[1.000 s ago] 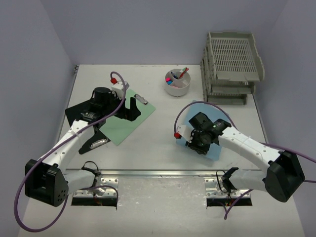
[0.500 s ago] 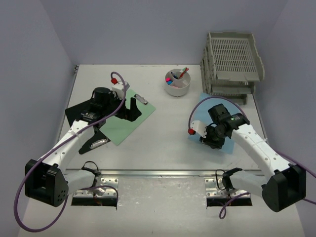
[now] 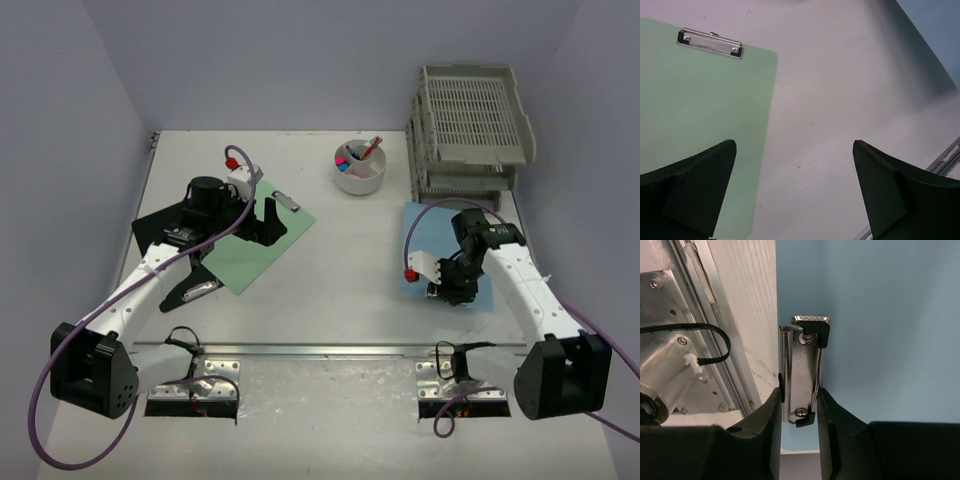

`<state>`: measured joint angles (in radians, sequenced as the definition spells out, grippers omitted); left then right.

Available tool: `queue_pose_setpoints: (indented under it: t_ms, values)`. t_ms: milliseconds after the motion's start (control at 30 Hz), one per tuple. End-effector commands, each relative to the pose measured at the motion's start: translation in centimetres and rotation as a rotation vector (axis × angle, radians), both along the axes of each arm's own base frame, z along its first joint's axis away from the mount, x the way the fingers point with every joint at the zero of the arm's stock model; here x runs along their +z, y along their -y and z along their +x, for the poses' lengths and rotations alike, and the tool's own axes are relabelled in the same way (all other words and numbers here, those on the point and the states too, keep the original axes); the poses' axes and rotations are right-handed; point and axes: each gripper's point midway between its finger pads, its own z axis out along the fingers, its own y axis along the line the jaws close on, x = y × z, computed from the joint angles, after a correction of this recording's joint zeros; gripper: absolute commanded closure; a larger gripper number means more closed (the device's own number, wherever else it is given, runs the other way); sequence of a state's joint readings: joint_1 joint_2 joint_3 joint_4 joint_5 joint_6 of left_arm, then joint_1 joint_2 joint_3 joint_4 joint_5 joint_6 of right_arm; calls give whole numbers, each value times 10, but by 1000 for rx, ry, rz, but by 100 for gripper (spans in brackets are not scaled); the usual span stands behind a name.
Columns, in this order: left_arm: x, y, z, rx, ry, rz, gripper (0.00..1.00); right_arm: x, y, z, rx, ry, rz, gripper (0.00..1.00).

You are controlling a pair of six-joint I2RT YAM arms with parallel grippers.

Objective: Organize the desk

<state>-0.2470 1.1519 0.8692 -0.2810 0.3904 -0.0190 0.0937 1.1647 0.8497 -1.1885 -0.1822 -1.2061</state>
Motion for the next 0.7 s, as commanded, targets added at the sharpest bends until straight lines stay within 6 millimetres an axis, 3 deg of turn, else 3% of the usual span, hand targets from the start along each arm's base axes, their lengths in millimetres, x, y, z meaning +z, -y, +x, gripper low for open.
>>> queue_pose_setpoints:
  t_ms: [0, 433, 667]
  values:
    - [15, 0, 11, -6, 65, -11, 0, 8, 12, 13, 50, 28, -1, 100]
    - [16, 1, 11, -10, 66, -14, 0, 7, 51, 21, 37, 87, -77, 100]
    - [20, 1, 12, -8, 72, -14, 0, 12, 61, 54, 66, 149, -92, 100]
